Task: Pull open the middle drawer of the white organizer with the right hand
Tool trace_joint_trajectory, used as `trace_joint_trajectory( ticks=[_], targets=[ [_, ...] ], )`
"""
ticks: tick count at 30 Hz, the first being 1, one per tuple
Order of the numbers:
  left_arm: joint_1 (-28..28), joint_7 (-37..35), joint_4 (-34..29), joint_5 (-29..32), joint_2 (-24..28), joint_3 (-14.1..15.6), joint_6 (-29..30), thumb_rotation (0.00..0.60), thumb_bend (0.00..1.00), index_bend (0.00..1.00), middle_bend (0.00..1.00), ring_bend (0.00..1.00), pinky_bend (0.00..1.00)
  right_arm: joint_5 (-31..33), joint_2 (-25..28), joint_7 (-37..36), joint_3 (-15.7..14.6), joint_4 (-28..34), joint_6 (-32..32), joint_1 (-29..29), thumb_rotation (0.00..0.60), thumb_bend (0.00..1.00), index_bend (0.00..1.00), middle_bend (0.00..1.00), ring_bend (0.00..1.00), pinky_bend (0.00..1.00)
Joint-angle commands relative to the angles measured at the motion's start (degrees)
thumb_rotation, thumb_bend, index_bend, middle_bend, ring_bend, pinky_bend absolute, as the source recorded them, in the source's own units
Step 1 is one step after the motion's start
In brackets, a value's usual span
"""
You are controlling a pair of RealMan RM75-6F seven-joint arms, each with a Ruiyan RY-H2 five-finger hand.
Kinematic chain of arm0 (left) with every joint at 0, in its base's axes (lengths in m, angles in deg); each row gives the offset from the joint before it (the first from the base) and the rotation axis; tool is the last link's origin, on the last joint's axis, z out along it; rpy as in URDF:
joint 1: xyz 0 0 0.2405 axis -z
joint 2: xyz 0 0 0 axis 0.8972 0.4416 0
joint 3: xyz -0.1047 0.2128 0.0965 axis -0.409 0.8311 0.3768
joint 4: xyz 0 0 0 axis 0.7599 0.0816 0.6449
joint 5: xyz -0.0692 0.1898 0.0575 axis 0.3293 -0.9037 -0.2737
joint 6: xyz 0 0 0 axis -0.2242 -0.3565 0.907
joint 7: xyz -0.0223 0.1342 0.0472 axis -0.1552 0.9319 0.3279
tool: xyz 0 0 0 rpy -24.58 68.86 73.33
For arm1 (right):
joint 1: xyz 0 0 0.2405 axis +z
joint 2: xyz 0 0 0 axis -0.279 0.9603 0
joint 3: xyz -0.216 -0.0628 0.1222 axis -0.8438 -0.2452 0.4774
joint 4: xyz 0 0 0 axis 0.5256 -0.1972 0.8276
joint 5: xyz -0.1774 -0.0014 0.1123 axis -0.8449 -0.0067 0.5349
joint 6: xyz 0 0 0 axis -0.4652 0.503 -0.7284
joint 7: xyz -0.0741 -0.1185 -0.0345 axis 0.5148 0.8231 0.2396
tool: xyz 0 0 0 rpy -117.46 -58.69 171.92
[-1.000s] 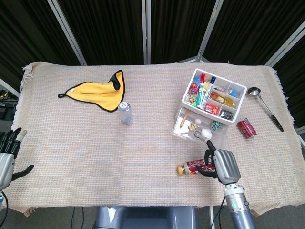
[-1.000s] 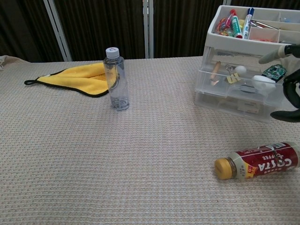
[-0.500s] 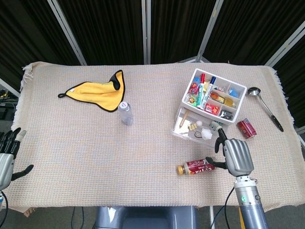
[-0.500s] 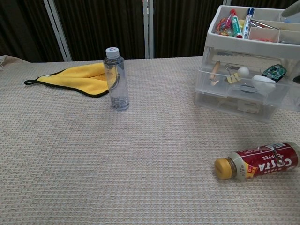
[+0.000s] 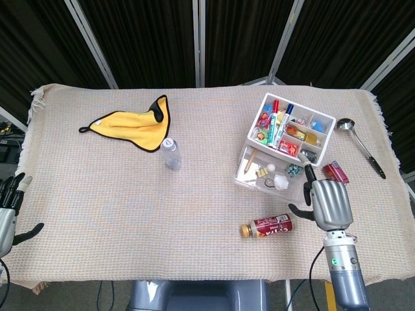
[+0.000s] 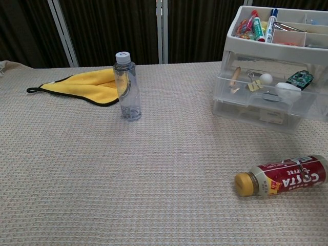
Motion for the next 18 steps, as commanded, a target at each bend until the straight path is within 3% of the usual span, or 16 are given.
trace_joint_trajectory(
  ticks=[1,7,18],
  targets=[
    [-0.1,-0.2,0.0,0.0,0.1,0.0,0.1,0.600,0.13,0.00,0.00,0.00,0.00,0.3,-0.1,0.3,0.1,-0.6,-0.5,0.7,0.600,0.00,0.11,0.84,0.88,0.63],
    [-0.1,-0.4,0.0,0.0,0.2,0.0,0.1,0.600,0.13,0.00,0.00,0.00,0.00,-0.2,0.8,0.2,1.4,-3.0,-2.0,2.6,0.600,0.00,0.41,1.00,1.00,0.69],
    [-0.1,-0.5,0.1,0.3,0.2,-0.2,-0.1,0.600,0.13,0.00,0.00,0.00,0.00,0.4,3.9,-0.2,2.3,-8.2,-9.5,7.4,0.600,0.00,0.50,1.00,1.00,0.73]
  ],
)
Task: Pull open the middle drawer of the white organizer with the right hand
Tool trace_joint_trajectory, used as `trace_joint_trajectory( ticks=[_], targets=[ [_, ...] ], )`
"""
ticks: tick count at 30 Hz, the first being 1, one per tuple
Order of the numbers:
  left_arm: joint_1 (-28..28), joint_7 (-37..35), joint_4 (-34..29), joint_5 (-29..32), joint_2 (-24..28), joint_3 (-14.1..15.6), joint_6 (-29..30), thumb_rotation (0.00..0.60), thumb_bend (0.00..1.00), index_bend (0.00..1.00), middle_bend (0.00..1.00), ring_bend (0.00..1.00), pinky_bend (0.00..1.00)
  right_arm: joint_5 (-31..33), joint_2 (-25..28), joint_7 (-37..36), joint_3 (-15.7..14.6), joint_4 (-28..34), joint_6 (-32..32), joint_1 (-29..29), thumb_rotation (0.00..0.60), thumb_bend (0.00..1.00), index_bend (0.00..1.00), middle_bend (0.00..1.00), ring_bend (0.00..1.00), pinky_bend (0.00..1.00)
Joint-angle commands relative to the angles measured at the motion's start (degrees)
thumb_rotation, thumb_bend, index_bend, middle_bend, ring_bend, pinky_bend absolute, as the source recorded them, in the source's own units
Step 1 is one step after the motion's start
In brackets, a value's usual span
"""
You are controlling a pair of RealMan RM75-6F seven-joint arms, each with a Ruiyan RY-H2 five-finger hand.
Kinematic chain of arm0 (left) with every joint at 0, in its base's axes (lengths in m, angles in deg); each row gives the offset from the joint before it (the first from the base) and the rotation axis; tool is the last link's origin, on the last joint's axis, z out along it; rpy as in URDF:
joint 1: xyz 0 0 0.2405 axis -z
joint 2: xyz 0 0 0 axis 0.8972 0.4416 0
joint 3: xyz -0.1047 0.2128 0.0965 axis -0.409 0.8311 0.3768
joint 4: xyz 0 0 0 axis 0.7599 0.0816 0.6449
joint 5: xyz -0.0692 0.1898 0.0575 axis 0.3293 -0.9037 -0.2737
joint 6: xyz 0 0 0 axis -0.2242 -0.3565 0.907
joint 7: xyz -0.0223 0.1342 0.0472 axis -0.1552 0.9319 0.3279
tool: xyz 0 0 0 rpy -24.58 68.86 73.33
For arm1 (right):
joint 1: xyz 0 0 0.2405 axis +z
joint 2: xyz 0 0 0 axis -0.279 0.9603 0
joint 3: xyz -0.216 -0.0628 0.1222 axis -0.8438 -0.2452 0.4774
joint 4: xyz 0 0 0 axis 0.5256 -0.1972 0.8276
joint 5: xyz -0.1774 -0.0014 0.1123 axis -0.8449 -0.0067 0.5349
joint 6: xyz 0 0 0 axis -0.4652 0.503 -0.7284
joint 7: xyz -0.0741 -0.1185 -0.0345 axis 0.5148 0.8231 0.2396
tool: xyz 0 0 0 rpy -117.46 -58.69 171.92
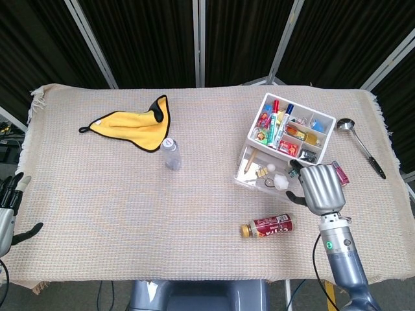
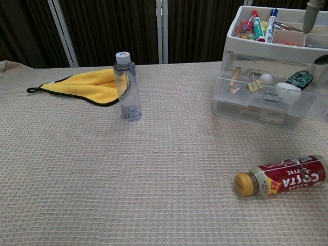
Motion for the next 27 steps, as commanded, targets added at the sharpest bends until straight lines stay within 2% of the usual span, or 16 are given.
trace_joint_trajectory(
  ticks=[1,6,13,27],
  targets=[
    [0.1,0.0,0.1,0.2,0.0,-0.1,-0.2,0.600,0.13,0.00,0.00,0.00,0.00,0.7,1.2,-2.0,0.3,-1.6,-2.7,1.4,0.600,0.00,0.50,1.00,1.00,0.73],
    [0.2,0.2,0.1,0.4,0.0,-0.1,-0.5,0.600,0.13,0.00,0.00,0.00,0.00,0.7,2.1,-0.5,-0.5,-3.6,-5.4,3.3,0.600,0.00,0.50,1.00,1.00,0.73],
    [0.2,0.1,0.1,0.7,-0.1,-0.2,-0.5,0.600,0.13,0.00,0.00,0.00,0.00,-0.4,1.4,-3.0,-0.8,-6.8,-8.7,5.8,0.600,0.00,0.49,1.00,1.00,0.73],
    [0.3,0.2,0.1,1.2,0.0,-0.4,-1.0,0.600,0.13,0.00,0.00,0.00,0.00,5.7,0.5,1.3,-2.5,-10.4,-11.8,9.0,0.600,0.00,0.47,1.00,1.00,0.73]
  ],
)
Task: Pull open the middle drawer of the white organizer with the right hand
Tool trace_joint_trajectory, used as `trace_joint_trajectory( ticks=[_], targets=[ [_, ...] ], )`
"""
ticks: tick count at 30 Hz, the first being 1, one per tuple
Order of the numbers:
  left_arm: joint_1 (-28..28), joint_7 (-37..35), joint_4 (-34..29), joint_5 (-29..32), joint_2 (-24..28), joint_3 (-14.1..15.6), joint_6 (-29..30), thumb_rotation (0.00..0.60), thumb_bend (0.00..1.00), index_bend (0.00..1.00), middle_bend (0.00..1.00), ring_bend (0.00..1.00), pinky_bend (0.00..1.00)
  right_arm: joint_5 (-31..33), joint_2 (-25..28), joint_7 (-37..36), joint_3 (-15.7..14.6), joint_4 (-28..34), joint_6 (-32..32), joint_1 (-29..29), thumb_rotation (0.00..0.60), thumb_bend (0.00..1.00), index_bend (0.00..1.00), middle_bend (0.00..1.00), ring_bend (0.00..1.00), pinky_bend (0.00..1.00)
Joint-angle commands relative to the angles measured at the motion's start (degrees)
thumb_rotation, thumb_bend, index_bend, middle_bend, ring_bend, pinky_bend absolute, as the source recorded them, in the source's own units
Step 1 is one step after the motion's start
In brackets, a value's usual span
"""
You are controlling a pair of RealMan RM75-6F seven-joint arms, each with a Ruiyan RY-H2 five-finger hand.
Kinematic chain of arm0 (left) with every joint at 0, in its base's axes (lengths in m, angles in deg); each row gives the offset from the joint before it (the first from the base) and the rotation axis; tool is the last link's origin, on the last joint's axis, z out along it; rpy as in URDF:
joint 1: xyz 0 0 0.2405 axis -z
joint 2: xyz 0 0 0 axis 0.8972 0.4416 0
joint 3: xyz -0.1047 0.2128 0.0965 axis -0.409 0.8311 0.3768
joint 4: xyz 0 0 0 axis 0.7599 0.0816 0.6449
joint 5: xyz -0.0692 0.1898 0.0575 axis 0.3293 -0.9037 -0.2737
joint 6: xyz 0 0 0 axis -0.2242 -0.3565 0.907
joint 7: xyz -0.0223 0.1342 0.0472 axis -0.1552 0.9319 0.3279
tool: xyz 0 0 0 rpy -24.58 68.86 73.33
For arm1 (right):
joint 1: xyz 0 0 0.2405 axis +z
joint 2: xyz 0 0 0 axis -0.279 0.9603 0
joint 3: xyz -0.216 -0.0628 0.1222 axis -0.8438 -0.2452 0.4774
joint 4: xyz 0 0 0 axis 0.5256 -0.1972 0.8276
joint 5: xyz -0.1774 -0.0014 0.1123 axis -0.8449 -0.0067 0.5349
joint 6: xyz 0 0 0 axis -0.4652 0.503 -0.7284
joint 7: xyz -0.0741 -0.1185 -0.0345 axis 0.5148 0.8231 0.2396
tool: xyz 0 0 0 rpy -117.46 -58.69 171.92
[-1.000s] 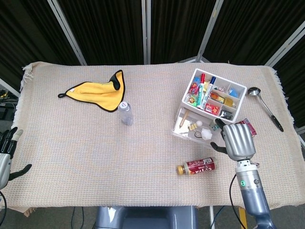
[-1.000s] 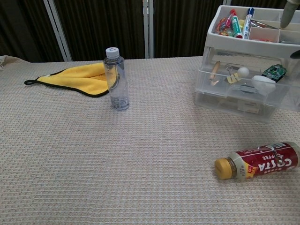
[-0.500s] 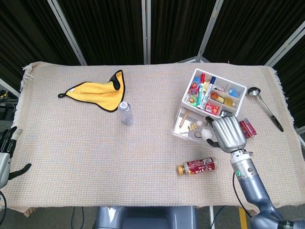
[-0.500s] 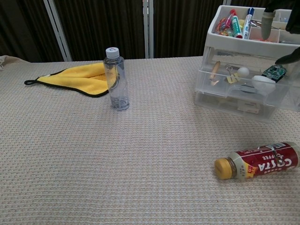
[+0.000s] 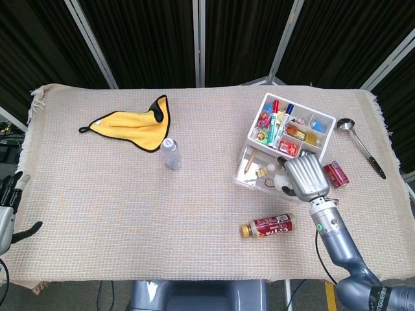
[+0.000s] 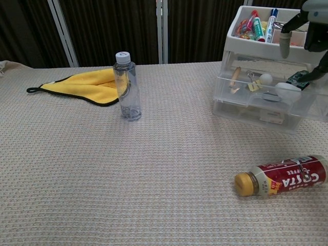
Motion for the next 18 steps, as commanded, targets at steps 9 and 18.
trace_joint_trajectory(
  ticks=[9,18],
  targets=[
    [0.0,-0.3,-0.1,0.0,0.1,0.1,-0.1,0.600,0.13,0.00,0.00,0.00,0.00,5.6,1.9,3.8,-1.7,0.6,-2.9,2.6,0.600,0.00,0.44,1.00,1.00,0.73],
    [0.0,-0.4,-0.2,0.2,0.2,0.0,-0.2,0.600,0.13,0.00,0.00,0.00,0.00,7.5,1.6,1.1,-2.0,-1.4,-7.0,4.9,0.600,0.00,0.46,1.00,1.00,0.73]
  ],
)
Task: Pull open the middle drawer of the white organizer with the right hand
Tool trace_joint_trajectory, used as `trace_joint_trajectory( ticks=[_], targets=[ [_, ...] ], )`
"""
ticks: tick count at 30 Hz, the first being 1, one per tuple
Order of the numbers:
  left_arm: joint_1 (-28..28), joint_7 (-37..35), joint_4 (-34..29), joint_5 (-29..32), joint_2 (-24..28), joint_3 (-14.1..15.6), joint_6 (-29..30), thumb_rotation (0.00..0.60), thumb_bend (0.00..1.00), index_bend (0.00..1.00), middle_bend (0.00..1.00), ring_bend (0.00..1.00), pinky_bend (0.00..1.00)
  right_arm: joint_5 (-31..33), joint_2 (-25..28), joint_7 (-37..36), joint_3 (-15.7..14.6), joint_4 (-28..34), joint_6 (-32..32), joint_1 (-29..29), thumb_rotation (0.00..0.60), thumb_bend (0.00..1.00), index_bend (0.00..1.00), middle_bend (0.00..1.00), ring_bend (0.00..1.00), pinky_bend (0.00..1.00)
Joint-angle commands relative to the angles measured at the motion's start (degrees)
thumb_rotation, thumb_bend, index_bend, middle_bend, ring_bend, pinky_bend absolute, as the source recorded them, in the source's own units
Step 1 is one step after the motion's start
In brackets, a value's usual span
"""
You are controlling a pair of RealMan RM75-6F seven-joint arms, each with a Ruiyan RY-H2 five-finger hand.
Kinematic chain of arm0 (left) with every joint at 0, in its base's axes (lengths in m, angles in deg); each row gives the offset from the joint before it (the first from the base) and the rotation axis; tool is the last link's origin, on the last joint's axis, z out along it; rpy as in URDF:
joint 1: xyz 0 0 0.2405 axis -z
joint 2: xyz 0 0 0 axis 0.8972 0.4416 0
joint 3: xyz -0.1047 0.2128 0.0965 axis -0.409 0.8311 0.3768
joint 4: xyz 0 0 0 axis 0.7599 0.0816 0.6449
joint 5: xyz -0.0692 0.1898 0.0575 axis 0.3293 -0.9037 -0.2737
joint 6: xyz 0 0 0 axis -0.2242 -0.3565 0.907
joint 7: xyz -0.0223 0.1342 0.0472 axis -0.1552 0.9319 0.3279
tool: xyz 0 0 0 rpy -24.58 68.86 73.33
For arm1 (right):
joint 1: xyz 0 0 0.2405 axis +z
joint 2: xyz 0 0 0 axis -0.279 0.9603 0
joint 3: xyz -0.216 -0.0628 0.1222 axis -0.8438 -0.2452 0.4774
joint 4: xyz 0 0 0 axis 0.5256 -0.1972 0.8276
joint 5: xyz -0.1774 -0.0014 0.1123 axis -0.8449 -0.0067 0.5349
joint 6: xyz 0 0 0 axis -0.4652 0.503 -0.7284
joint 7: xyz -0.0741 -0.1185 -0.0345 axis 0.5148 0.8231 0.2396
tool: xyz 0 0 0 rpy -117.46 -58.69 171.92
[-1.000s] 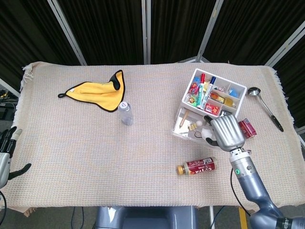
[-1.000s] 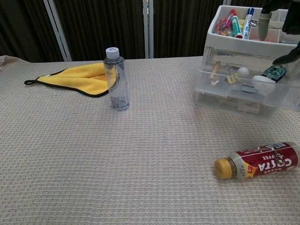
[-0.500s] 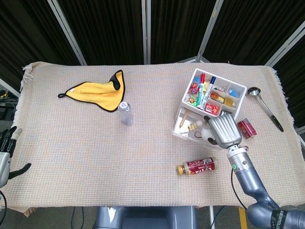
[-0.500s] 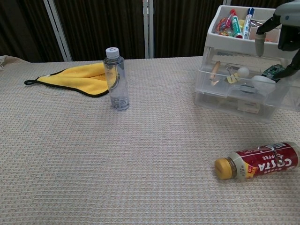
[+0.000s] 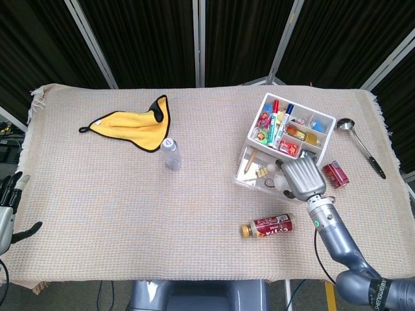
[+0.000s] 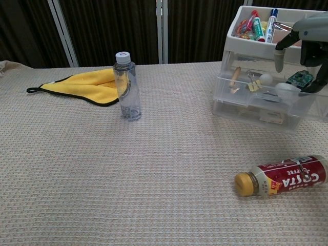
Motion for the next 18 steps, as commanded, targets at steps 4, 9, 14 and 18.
trace_joint_trajectory(
  ticks=[4,9,14,18],
  targets=[
    [0.1,-0.4,0.1,0.1,0.1,-0.1,-0.1,0.600,0.13,0.00,0.00,0.00,0.00,0.7,-0.7,-2.7,-0.7,-2.5,-2.7,1.4,0.600,0.00,0.46,1.00,1.00,0.73],
    [0.2,-0.6,0.2,0.4,0.1,-0.2,-0.5,0.600,0.13,0.00,0.00,0.00,0.00,0.0,-1.4,-4.7,-1.2,-4.2,-3.5,2.1,0.600,0.00,0.48,1.00,1.00,0.73],
    [0.2,-0.6,0.1,0.4,0.2,-0.2,-0.4,0.600,0.13,0.00,0.00,0.00,0.00,-0.4,-2.2,-6.0,-1.4,-5.3,-4.0,2.7,0.600,0.00,0.49,1.00,1.00,0.73],
    [0.1,-0.8,0.1,0.4,0.2,-0.2,-0.3,0.600,0.13,0.00,0.00,0.00,0.00,-0.1,-2.9,-5.8,-1.9,-6.0,-4.4,3.3,0.600,0.00,0.52,1.00,1.00,0.73]
  ],
)
